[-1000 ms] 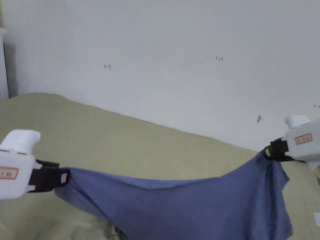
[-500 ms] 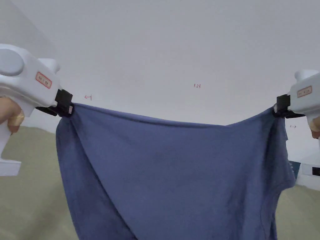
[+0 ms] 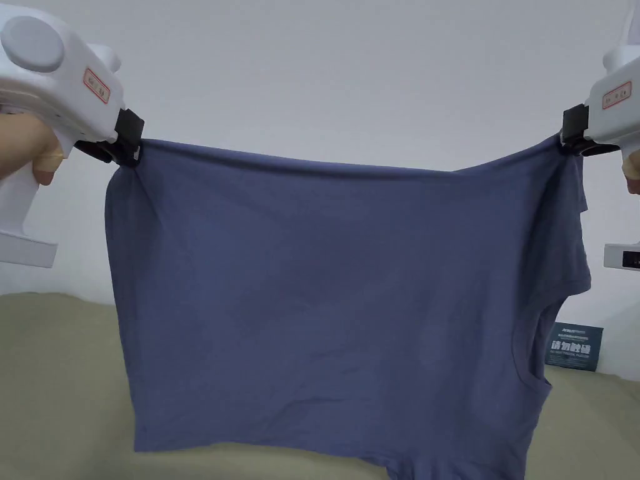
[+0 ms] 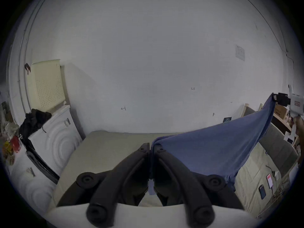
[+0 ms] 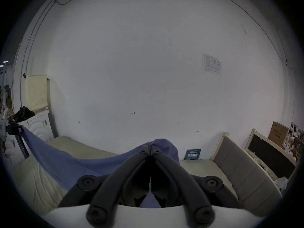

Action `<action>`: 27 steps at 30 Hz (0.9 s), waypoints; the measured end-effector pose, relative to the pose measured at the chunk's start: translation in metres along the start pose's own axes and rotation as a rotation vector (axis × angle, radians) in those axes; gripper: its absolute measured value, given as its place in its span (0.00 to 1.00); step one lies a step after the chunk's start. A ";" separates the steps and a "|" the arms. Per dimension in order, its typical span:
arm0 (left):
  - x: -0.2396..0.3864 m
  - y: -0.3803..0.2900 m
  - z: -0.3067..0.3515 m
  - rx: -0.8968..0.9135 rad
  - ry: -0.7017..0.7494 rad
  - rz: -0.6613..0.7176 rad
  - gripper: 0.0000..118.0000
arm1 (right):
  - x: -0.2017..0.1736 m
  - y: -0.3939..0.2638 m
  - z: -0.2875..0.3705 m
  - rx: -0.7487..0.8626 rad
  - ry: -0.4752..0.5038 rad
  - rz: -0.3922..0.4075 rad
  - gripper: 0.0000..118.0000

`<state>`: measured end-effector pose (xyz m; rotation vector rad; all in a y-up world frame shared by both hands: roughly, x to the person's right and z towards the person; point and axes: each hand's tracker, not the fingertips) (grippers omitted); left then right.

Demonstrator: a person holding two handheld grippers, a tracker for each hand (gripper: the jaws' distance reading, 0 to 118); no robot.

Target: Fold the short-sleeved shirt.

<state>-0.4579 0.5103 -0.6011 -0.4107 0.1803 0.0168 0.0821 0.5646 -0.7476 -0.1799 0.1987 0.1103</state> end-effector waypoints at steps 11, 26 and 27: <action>-0.001 -0.093 0.009 -0.093 -0.097 0.060 0.04 | 0.007 -0.095 0.036 -0.114 0.032 -0.036 0.00; -0.005 -0.254 0.110 -0.209 -0.193 0.013 0.04 | 0.007 -0.234 0.193 -0.263 0.080 0.034 0.00; -0.004 -0.261 0.118 -0.208 -0.189 0.009 0.04 | 0.007 -0.239 0.204 -0.263 0.088 0.034 0.00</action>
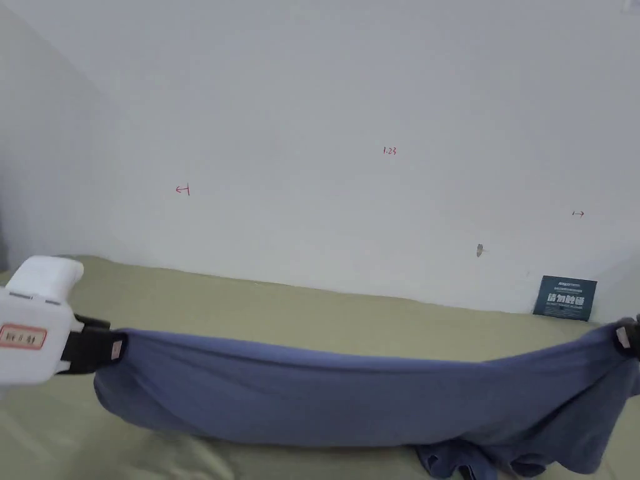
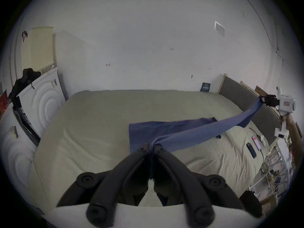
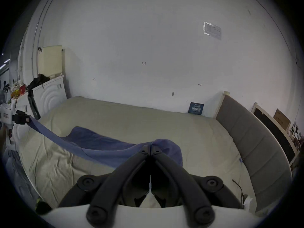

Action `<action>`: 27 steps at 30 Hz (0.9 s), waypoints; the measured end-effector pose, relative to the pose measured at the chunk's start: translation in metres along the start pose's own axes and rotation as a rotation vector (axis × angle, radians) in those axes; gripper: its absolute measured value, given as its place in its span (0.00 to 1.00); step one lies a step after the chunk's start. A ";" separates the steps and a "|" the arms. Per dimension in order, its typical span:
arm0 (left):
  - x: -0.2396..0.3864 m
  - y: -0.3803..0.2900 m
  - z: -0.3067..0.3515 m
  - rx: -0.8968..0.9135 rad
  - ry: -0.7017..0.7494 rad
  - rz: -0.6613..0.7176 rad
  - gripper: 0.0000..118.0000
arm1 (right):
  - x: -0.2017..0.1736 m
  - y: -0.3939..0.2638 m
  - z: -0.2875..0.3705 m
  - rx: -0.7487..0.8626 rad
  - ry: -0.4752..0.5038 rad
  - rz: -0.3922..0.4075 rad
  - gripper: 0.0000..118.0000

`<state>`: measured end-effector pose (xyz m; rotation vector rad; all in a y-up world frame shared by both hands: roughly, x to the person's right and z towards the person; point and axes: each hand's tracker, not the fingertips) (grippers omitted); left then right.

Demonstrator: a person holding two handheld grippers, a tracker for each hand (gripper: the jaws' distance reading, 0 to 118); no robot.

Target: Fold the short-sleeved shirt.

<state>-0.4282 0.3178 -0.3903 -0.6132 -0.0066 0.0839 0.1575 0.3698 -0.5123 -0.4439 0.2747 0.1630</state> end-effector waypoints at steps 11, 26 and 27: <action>0.009 -0.116 0.070 -0.007 -0.051 0.055 0.04 | -0.008 -0.114 0.097 -0.081 0.033 -0.031 0.00; 0.018 -0.271 0.059 -0.192 -0.079 0.052 0.04 | -0.026 -0.294 0.116 -0.377 0.059 -0.144 0.00; 0.018 -0.276 0.057 -0.201 -0.079 0.050 0.04 | -0.028 -0.300 0.114 -0.387 0.048 -0.144 0.00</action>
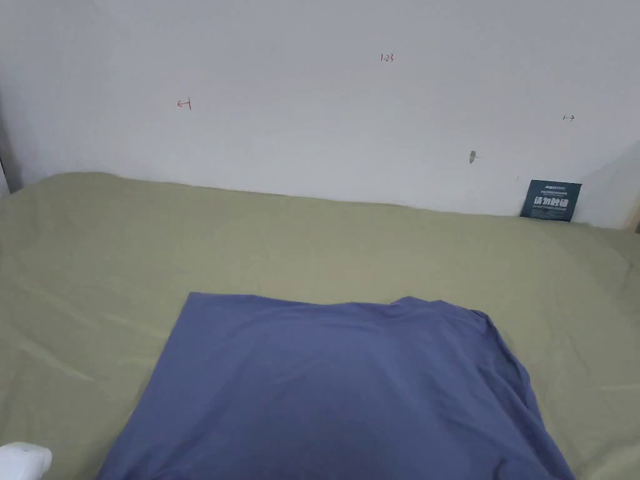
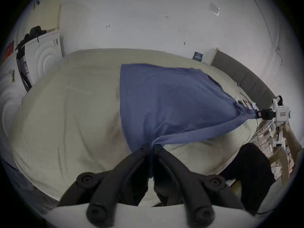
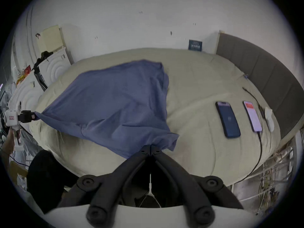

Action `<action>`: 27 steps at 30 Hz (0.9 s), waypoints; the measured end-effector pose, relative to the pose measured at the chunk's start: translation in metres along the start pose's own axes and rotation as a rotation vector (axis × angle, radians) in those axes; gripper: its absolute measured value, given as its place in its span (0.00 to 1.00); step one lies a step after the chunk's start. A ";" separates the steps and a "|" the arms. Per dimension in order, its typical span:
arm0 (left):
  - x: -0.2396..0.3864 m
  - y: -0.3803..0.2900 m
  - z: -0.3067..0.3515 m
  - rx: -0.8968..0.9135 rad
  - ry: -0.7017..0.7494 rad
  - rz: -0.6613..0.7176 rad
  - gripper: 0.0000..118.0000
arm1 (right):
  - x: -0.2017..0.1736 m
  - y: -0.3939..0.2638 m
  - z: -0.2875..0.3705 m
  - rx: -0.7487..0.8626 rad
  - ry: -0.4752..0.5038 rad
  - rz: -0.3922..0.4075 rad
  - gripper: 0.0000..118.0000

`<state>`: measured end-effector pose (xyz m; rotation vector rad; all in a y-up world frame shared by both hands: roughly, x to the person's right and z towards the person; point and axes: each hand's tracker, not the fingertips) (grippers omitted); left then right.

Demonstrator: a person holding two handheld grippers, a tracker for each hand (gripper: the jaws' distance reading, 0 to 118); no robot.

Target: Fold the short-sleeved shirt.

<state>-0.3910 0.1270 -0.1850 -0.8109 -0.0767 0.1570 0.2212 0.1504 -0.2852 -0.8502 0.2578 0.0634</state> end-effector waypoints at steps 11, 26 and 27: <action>-0.009 -0.018 0.002 -0.074 0.056 0.118 0.73 | 0.014 -0.005 -0.028 -0.106 -0.060 -0.078 0.89; 0.032 0.000 0.011 -0.054 0.160 0.170 0.00 | -0.040 -0.004 -0.014 -0.162 -0.051 -0.122 0.00; 0.026 -0.003 0.003 -0.069 0.156 0.170 0.00 | -0.040 -0.004 -0.017 -0.169 -0.043 -0.127 0.00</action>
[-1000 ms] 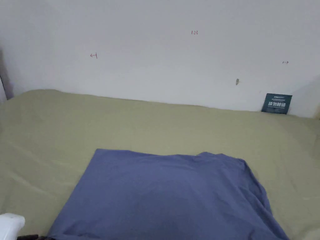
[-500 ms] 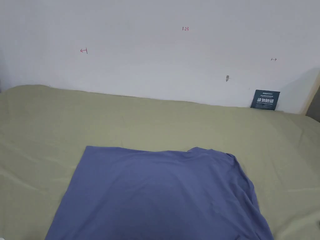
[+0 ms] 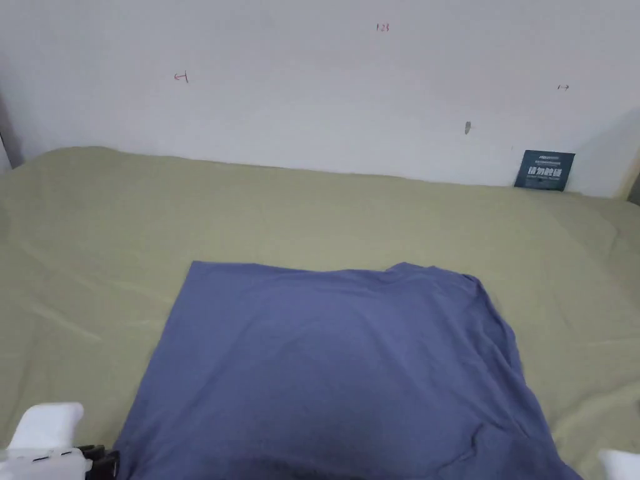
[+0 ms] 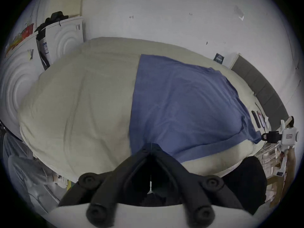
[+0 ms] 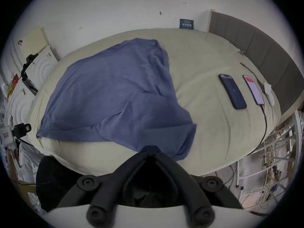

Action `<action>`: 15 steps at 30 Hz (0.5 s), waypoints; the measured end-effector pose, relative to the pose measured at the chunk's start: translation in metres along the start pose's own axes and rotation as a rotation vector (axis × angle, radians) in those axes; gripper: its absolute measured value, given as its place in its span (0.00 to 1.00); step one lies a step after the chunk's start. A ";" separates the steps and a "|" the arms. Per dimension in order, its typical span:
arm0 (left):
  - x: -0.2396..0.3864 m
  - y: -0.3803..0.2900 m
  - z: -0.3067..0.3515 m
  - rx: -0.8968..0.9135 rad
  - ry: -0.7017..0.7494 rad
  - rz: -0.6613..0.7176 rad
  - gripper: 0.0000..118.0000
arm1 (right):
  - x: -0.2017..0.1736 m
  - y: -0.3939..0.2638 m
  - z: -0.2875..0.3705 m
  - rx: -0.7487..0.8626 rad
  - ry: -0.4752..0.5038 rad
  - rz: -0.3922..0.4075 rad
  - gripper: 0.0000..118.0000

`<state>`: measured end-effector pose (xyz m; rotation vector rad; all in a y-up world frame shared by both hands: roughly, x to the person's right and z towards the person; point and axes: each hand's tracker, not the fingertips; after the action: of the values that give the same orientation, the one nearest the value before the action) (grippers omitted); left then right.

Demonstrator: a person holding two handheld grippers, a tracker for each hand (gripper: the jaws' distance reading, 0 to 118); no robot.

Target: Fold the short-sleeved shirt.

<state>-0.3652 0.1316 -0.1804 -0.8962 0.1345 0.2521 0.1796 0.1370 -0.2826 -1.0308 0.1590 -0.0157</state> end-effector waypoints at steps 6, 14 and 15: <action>-0.009 -0.005 -0.011 -0.048 0.000 0.056 0.00 | 0.001 0.001 -0.004 -0.008 0.009 -0.001 0.00; -0.012 -0.012 -0.008 -0.090 -0.025 0.047 0.80 | 0.008 0.006 -0.002 0.003 0.014 0.001 0.00; -0.013 -0.014 -0.009 -0.090 -0.049 0.045 0.80 | 0.010 0.006 -0.003 0.008 0.017 -0.007 0.00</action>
<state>-0.3743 0.1138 -0.1725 -0.9764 0.0987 0.3235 0.1885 0.1371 -0.2906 -1.0238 0.1707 -0.0308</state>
